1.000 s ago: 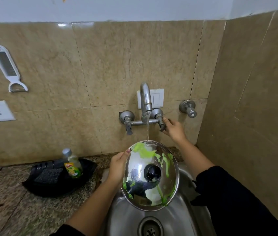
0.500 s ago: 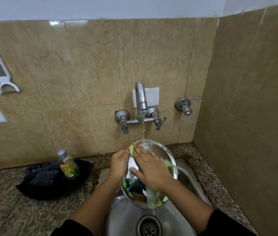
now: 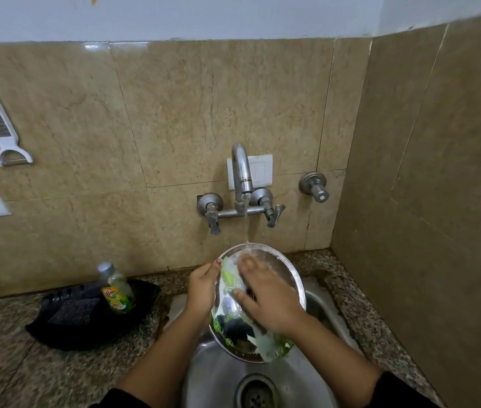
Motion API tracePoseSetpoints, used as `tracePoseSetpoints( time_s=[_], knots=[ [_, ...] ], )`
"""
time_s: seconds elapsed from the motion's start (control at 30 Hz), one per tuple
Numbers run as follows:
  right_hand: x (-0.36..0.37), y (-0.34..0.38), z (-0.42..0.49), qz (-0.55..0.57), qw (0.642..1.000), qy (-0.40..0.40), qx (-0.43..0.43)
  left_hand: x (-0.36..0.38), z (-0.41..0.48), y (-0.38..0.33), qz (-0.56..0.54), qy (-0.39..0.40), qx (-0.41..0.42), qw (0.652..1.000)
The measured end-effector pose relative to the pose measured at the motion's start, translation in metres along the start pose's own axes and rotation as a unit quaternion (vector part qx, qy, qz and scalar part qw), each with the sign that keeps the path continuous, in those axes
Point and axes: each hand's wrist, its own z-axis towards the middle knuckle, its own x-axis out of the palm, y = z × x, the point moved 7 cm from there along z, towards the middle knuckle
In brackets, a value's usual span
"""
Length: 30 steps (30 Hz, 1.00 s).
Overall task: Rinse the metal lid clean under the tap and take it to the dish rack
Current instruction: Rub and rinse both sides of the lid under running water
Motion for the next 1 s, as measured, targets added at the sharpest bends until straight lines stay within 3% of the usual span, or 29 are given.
tracePoseSetpoints(
  time_s=[0.07, 0.17, 0.3, 0.33, 0.43, 0.5, 0.57, 0.67, 0.77, 0.87, 0.93, 1.0],
  knots=[
    [0.005, 0.008, 0.001, -0.007, 0.999, 0.021, -0.043, -0.001, 0.001, 0.001, 0.001, -0.001, 0.001, 1.000],
    [-0.009, -0.016, 0.010, 0.015, 0.998, -0.036, 0.043, -0.001, -0.001, 0.002, -0.003, 0.002, -0.013, 1.000],
    [0.005, 0.025, 0.006, -0.022, 0.993, 0.024, -0.117, -0.003, -0.003, 0.000, -0.005, 0.007, 0.004, 1.000],
    [0.002, 0.023, 0.007, -0.009, 0.994, 0.022, -0.107, -0.006, -0.002, 0.001, -0.012, 0.007, 0.001, 1.000],
    [-0.020, -0.023, 0.016, 0.088, 0.991, -0.084, 0.056, -0.015, -0.004, 0.003, -0.038, -0.015, -0.008, 0.999],
    [-0.025, -0.055, 0.013, 0.171, 0.960, -0.143, 0.169, -0.020, -0.007, 0.004, -0.050, -0.035, -0.005, 0.998],
    [-0.020, -0.069, 0.020, 0.279, 0.921, -0.169, 0.212, -0.023, -0.009, 0.009, -0.069, -0.037, -0.014, 0.997],
    [-0.024, -0.063, 0.047, 0.323, 0.921, -0.137, 0.168, -0.027, -0.005, 0.008, -0.039, 0.002, -0.023, 0.999],
    [-0.029, -0.042, 0.072, 0.339, 0.937, -0.032, 0.080, -0.025, 0.007, -0.003, 0.047, 0.070, -0.013, 0.996],
    [-0.026, -0.011, 0.089, 0.266, 0.963, 0.045, 0.007, -0.016, 0.014, -0.012, 0.092, 0.114, -0.014, 0.989],
    [-0.022, -0.005, 0.090, 0.228, 0.973, 0.042, -0.011, -0.014, 0.017, -0.017, 0.094, 0.112, -0.006, 0.989],
    [-0.026, -0.029, 0.083, 0.222, 0.973, -0.015, 0.058, -0.018, 0.014, -0.016, 0.078, 0.077, -0.002, 0.994]
  ],
)
